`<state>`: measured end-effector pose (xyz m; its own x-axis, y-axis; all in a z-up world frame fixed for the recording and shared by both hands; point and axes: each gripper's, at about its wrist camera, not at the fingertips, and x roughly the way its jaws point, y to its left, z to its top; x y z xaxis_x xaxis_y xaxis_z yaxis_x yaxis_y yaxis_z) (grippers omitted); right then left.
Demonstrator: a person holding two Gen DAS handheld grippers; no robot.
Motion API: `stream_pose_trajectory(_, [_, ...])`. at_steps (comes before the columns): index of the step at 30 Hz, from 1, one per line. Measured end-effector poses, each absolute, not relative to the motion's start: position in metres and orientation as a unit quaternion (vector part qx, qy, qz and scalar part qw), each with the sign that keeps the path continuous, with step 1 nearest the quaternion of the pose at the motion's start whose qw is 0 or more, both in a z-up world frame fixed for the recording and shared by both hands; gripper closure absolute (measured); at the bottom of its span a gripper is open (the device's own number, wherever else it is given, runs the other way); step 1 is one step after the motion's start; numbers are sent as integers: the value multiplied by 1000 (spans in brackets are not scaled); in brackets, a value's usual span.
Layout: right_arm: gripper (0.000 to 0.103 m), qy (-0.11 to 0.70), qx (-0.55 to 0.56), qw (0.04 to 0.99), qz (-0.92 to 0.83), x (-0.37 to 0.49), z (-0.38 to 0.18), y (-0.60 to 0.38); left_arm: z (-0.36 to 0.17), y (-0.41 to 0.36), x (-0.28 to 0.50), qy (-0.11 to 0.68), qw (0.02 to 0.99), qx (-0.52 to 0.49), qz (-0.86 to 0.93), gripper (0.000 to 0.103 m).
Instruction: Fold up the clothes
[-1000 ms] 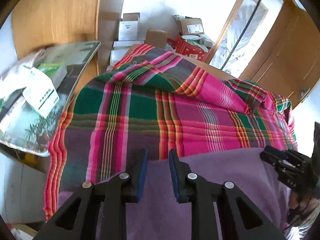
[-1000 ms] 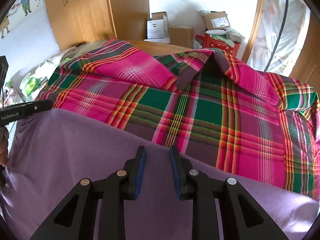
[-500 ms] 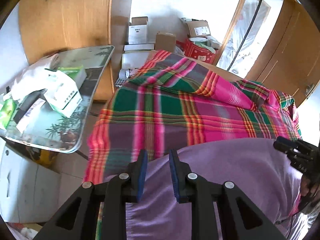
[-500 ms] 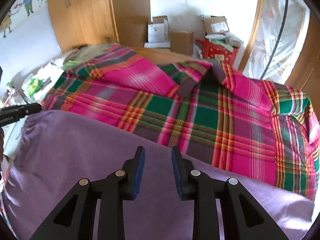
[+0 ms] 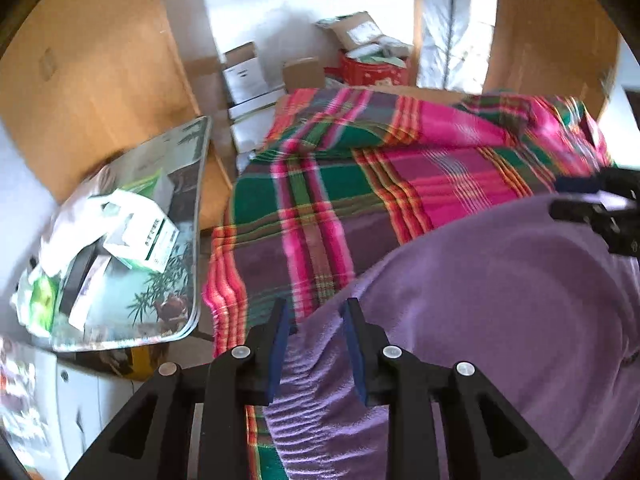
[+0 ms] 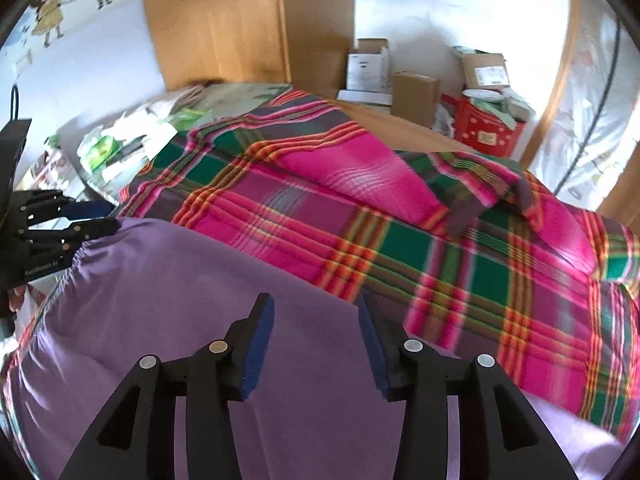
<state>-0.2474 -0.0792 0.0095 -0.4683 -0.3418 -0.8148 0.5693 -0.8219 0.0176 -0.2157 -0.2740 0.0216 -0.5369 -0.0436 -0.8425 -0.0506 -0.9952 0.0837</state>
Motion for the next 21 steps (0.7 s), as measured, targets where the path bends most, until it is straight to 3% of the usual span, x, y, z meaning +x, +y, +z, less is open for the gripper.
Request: stream_pose_trajectory(21, [56,163,438,324,-823,-261,-8,-120,13,-280,-217,72,53,-480,873,71])
